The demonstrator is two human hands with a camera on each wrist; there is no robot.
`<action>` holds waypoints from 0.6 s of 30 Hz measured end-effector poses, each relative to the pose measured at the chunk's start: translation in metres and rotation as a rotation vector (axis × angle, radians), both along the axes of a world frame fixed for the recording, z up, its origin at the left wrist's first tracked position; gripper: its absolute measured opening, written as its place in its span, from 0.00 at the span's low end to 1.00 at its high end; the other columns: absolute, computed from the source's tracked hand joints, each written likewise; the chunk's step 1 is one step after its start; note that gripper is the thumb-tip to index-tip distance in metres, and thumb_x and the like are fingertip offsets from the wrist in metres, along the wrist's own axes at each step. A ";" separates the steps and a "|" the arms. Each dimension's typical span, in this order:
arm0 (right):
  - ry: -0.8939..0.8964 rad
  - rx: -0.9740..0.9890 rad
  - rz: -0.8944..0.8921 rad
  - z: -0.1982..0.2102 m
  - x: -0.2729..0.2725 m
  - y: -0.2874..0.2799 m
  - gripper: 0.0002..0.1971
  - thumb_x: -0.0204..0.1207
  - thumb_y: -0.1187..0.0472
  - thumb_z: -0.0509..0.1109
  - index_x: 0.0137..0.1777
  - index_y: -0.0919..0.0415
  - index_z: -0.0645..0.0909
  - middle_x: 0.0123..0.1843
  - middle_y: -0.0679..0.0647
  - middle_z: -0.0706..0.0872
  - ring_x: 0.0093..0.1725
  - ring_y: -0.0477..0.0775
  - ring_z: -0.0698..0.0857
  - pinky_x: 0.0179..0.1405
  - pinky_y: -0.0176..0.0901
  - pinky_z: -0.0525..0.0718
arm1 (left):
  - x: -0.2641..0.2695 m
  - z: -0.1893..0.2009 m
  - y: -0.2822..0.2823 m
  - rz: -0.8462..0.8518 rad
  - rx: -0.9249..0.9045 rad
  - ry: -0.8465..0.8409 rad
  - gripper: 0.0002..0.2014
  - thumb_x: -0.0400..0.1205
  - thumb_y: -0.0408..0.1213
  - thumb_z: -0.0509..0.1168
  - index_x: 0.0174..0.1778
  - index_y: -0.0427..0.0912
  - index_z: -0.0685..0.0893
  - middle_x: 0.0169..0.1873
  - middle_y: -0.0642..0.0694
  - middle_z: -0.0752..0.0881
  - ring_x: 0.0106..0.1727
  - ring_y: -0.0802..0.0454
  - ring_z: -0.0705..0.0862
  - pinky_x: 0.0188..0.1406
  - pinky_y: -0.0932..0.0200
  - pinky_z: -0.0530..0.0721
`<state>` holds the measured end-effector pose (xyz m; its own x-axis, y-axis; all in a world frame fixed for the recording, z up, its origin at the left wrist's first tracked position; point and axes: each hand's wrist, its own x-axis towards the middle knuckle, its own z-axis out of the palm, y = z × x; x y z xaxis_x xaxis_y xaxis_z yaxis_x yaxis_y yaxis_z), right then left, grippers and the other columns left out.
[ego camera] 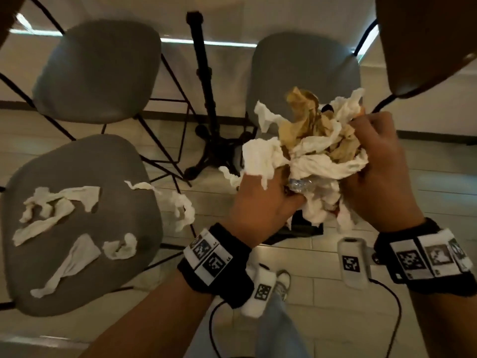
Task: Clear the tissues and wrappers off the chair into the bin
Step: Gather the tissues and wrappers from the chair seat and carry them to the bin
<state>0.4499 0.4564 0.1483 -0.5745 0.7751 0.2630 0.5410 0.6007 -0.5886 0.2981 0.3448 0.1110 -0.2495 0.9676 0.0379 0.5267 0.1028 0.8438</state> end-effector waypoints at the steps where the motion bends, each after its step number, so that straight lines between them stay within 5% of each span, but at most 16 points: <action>1: -0.012 -0.005 -0.014 -0.014 0.018 0.012 0.14 0.80 0.59 0.75 0.63 0.62 0.82 0.63 0.63 0.77 0.54 0.44 0.75 0.47 0.38 0.75 | 0.017 -0.019 0.014 -0.016 -0.019 -0.050 0.32 0.80 0.48 0.74 0.80 0.44 0.78 0.79 0.48 0.80 0.84 0.45 0.74 0.85 0.44 0.69; 5: -0.055 -0.038 -0.059 -0.087 0.062 0.053 0.11 0.80 0.57 0.74 0.60 0.56 0.81 0.65 0.62 0.77 0.53 0.47 0.77 0.46 0.45 0.78 | 0.060 -0.093 0.062 0.021 -0.064 -0.301 0.35 0.77 0.32 0.77 0.81 0.41 0.74 0.77 0.44 0.82 0.79 0.46 0.80 0.82 0.47 0.77; 7: -0.099 -0.063 -0.088 -0.135 0.074 0.071 0.12 0.80 0.57 0.75 0.61 0.54 0.80 0.67 0.61 0.76 0.52 0.51 0.80 0.44 0.46 0.81 | 0.072 -0.140 0.083 0.039 -0.060 -0.340 0.34 0.75 0.28 0.77 0.79 0.39 0.76 0.74 0.38 0.83 0.76 0.42 0.82 0.78 0.41 0.80; 13: -0.270 -0.133 -0.099 -0.321 0.074 0.111 0.17 0.78 0.59 0.75 0.65 0.53 0.79 0.69 0.58 0.74 0.44 0.57 0.83 0.36 0.47 0.83 | 0.074 -0.326 0.120 0.046 -0.148 -0.424 0.34 0.73 0.30 0.80 0.76 0.38 0.78 0.71 0.38 0.85 0.74 0.43 0.84 0.77 0.39 0.81; 18: -0.425 -0.180 -0.053 -0.484 0.065 0.129 0.22 0.76 0.57 0.77 0.69 0.50 0.78 0.70 0.55 0.73 0.53 0.60 0.86 0.38 0.47 0.86 | 0.060 -0.500 0.132 -0.028 -0.270 -0.442 0.41 0.74 0.38 0.81 0.83 0.41 0.71 0.77 0.46 0.81 0.80 0.50 0.80 0.82 0.44 0.76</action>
<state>0.5148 0.5851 -0.3354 -0.5606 0.8179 -0.1293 0.7842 0.4742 -0.4002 0.3577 0.4767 -0.3886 -0.1589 0.9351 -0.3169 0.1321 0.3382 0.9318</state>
